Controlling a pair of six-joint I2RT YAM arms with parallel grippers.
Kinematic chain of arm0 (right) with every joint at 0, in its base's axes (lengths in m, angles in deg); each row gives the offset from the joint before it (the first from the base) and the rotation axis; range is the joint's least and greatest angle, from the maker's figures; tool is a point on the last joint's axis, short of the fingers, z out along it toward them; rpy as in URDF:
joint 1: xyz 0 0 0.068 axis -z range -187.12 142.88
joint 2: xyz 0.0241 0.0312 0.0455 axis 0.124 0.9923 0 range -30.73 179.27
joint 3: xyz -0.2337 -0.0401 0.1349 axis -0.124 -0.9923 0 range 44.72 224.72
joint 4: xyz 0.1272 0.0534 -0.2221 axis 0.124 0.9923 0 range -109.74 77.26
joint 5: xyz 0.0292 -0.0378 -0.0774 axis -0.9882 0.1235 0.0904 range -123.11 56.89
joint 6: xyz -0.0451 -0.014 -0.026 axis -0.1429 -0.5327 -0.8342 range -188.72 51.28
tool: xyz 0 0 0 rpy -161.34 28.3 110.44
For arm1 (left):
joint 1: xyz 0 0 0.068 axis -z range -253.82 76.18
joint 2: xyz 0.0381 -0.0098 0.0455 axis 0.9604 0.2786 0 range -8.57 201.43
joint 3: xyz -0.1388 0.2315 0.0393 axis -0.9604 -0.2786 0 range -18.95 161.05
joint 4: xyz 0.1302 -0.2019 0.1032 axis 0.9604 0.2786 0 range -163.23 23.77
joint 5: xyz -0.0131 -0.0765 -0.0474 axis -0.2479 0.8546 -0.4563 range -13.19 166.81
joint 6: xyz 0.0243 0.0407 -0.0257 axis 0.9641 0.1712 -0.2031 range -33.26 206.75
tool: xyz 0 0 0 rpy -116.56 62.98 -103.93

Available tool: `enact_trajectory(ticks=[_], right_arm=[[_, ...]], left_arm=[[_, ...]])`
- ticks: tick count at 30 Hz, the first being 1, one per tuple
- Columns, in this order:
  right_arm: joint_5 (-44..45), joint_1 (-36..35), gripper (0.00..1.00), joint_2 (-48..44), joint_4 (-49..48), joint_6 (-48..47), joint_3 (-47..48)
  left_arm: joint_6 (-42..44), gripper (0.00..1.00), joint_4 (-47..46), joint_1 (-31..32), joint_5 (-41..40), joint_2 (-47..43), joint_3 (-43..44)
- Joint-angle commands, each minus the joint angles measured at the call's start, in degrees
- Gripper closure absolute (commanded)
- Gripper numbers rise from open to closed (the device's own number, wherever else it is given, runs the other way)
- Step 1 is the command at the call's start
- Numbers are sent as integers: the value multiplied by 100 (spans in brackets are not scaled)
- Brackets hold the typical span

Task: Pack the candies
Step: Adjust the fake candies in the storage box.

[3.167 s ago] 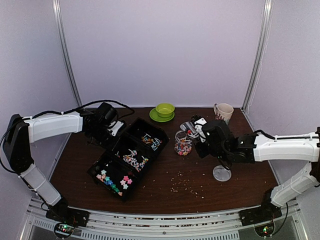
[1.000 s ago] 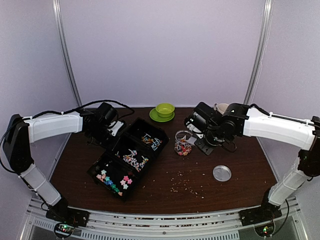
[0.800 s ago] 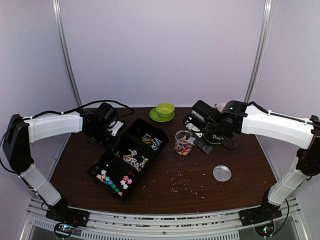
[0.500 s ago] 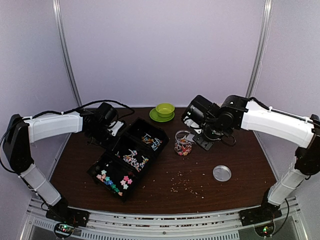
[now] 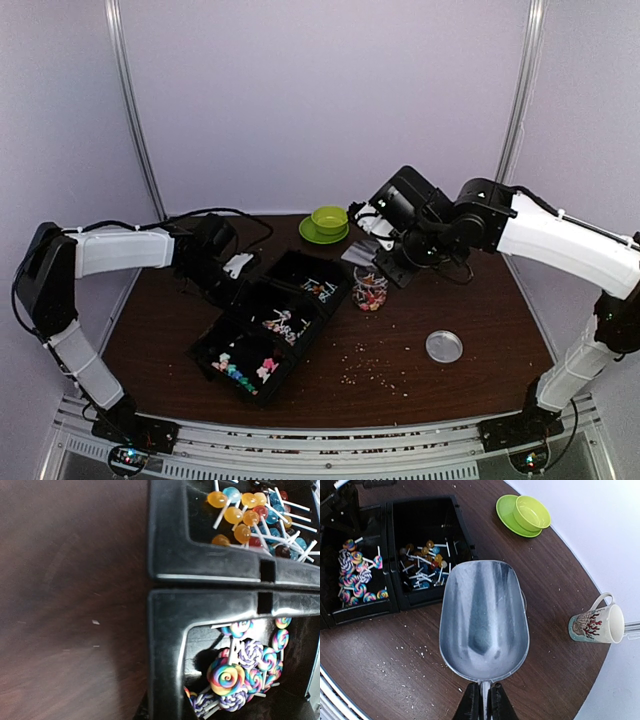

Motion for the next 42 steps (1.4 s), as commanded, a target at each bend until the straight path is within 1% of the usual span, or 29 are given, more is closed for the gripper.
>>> enact_trajectory(ticks=[1, 5, 7, 9, 11, 16, 19, 27, 35, 42], right_arm=[[-161, -46, 100, -326, -324, 8, 5], [-239, -104, 100, -320, -239, -35, 26], [-251, -144, 100, -306, -197, -51, 51], [-305, -159, 100, -295, -150, -74, 90], [-384, -191, 100, -219, -60, -118, 162], [-303, -267, 100, 172, 323, -195, 453], [-205, -278, 100, 430, 505, -252, 582], [-41, -323, 100, 1125, 872, -397, 948], [-14, -387, 100, 1902, 1306, -566, 1459], [100, -456, 100, 2414, 1686, -693, 1903]], left_arm=[[-476, 100, -771, -120, 1868, 218, -146], [-838, 100, -1198, -119, 2732, 406, -316], [-1025, 100, -1393, -120, 2917, 422, -384], [-1055, 100, -1420, -120, 2919, 411, -425], [-943, 100, -1276, -113, 2620, 368, -447], [-383, 100, -380, -71, 954, 202, -91], [-214, 100, -220, -58, 390, 38, -13], [84, 100, -1, 244, -378, -23, 162], [194, 100, 34, 369, -712, -117, 200], [245, 100, 49, 469, -751, -147, 230]])
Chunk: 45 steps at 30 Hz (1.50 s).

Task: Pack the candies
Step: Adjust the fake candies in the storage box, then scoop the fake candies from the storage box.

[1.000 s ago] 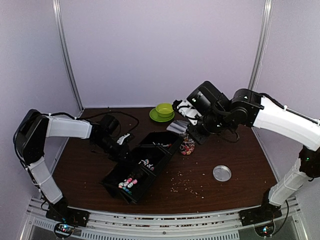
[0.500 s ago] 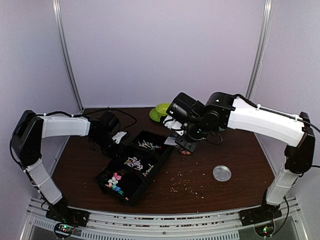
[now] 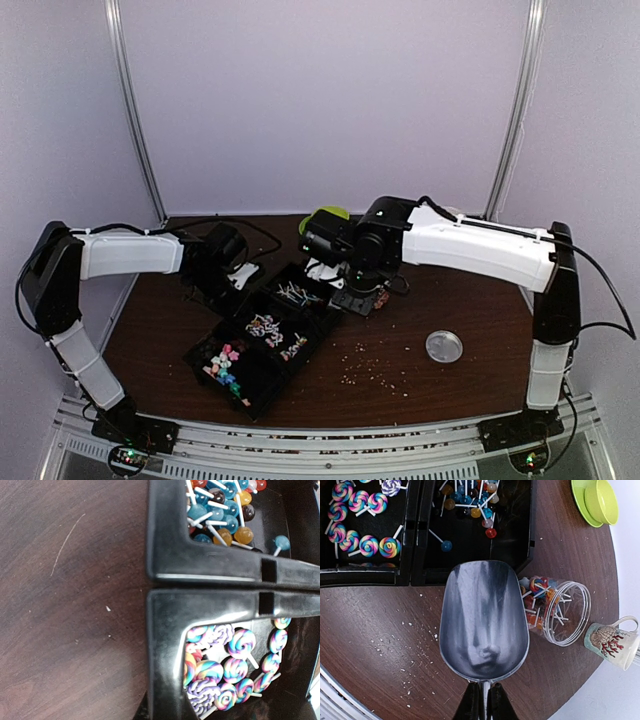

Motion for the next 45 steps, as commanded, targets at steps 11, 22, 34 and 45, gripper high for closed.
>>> enact_trajectory(ticks=[11, 22, 34, 45], right_arm=[[101, -52, 100, 986, 637, -384, 1074], [-588, 92, 100, 1471, 669, -626, 1280], [-1491, 578, 100, 1855, -599, -417, 905], [-2151, 614, 100, 2089, -1635, -398, 412]], left_arm=[[145, 100, -185, 176, 37, -462, 297], [156, 100, -338, 207, 158, -603, 247], [191, 100, -574, 206, 482, -730, 173], [259, 100, -719, 208, 623, -889, 127]])
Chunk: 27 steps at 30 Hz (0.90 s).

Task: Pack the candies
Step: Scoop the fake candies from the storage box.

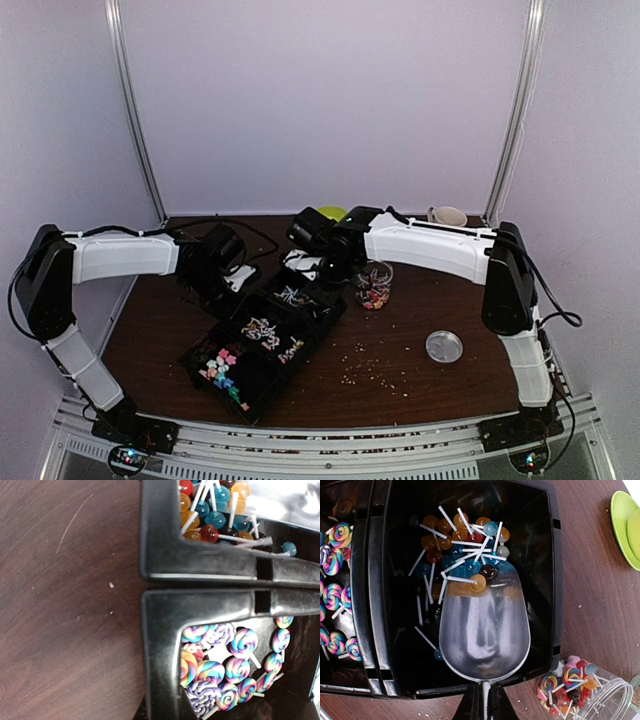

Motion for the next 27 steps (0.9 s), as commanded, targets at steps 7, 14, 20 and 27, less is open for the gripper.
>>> enact_trajectory(ticks=[7, 14, 20, 27], right_arm=[[-1006, -156, 100, 354, -924, -1060, -1240], [-1376, -166, 100, -251, -1341, -1940, -2090], [-1862, -191, 100, -530, -2569, -1961, -2924], [-1946, -278, 100, -1127, -3816, -2118, -4064]], left_arm=[[535, 100, -1046, 106, 658, -916, 161], [733, 100, -839, 106, 725, -946, 262], [931, 100, -731, 91, 710, -1140, 307], [921, 100, -689, -42, 755, -1191, 301]])
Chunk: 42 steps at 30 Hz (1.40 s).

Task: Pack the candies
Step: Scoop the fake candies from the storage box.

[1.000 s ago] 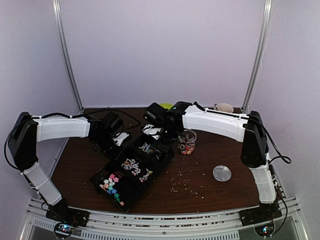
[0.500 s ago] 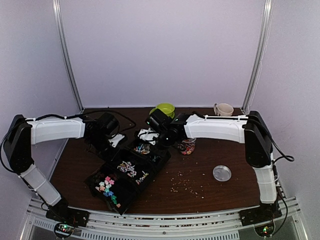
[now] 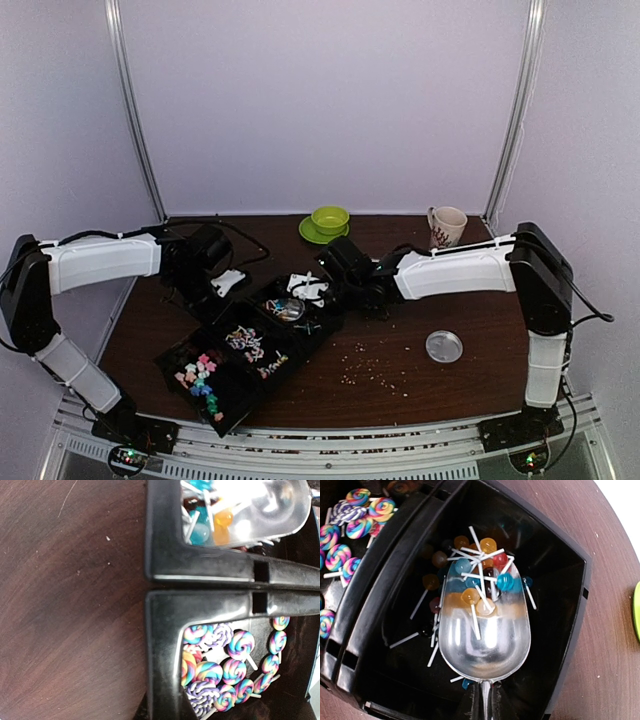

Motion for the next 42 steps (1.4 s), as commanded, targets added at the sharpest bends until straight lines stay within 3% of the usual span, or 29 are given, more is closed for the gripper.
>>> enact_trajectory(ticks=[1, 13, 19, 42], right_arm=[[-755, -262, 100, 38, 5, -395, -791], [-1054, -300, 100, -189, -2002, 956, -1355], [-1131, -295, 100, -382, -3609, 1893, -1895], [-95, -296, 100, -465, -5615, 2522, -2736]], left_arm=[[449, 100, -1501, 1, 716, -515, 484], [365, 100, -1494, -79, 638, -525, 488], [307, 100, -1520, -101, 706, -489, 480], [64, 100, -1419, -251, 658, -292, 499]])
